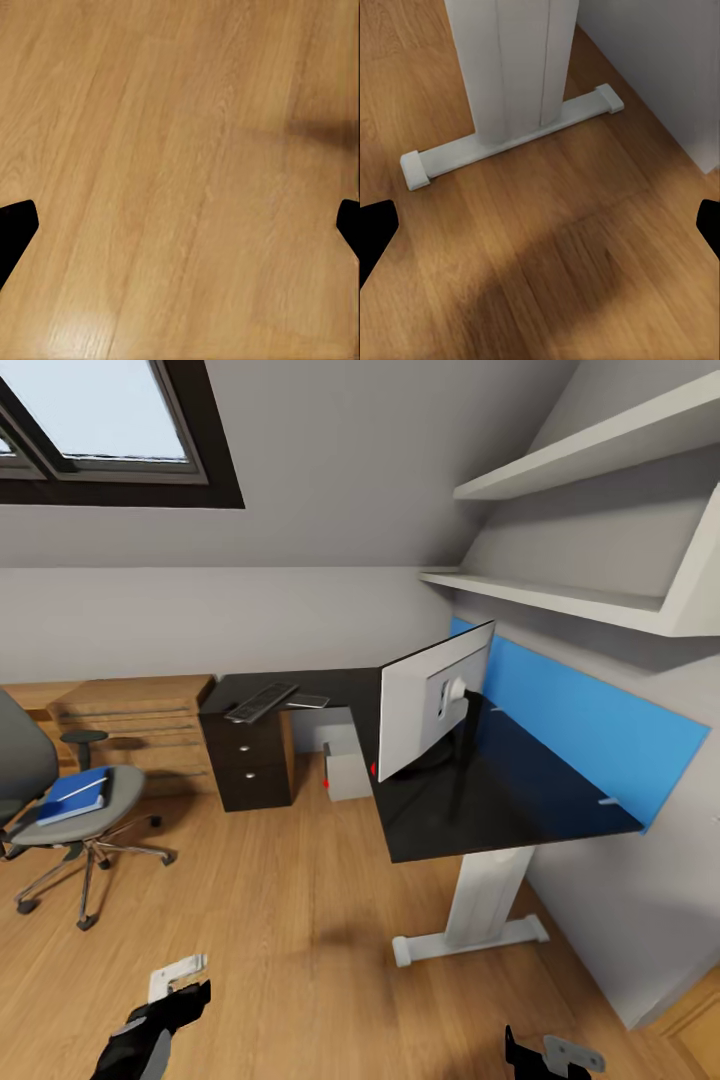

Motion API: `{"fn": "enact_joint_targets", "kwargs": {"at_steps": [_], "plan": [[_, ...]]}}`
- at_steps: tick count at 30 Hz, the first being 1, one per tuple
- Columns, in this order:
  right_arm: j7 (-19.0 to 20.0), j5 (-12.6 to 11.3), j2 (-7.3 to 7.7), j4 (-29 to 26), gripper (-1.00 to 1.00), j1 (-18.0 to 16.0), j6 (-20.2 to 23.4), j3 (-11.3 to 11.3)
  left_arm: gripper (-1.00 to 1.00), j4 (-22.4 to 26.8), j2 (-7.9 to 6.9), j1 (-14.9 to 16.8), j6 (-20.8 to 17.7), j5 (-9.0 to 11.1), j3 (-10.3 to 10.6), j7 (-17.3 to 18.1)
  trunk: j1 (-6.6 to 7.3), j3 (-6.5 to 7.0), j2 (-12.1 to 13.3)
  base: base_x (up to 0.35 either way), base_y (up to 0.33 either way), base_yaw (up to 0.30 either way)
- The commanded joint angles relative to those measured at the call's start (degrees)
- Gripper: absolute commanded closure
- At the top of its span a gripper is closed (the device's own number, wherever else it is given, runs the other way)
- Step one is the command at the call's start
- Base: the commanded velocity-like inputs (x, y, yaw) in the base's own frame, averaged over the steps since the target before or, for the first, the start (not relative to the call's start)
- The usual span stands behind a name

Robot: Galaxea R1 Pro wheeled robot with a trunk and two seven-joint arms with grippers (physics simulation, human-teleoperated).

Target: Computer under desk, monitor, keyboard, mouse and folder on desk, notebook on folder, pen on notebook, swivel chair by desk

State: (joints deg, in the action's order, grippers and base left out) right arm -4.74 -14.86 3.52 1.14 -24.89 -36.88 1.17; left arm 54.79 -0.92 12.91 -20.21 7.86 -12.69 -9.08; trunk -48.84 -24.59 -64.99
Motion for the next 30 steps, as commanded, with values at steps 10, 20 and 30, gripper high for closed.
{"fn": "enact_joint_targets", "kwargs": {"at_steps": [10,20,30], "plan": [[-0.2,0.0,-0.08,0.1,-1.0,-0.1,-0.2,0.1,-1.0,1.6,0.2,12.9,-18.0,0.6,0.1,-4.7,0.0,-0.07,0.0,0.0,0.0,-0.219],[-0.2,0.0,-0.16,0.1,-1.0,-0.1,-0.3,0.2,-1.0,1.5,1.44,22.4,-23.1,0.7,0.1,-6.2,0.0,-0.07,0.0,0.0,0.0,-0.198],[-0.2,0.0,-0.34,0.1,-1.0,-0.1,-0.3,0.3,-1.0,5.9,2.71,24.8,-27.6,0.7,-0.1,-7.5,0.0,-0.07,0.0,0.0,0.0,-0.017]]}}
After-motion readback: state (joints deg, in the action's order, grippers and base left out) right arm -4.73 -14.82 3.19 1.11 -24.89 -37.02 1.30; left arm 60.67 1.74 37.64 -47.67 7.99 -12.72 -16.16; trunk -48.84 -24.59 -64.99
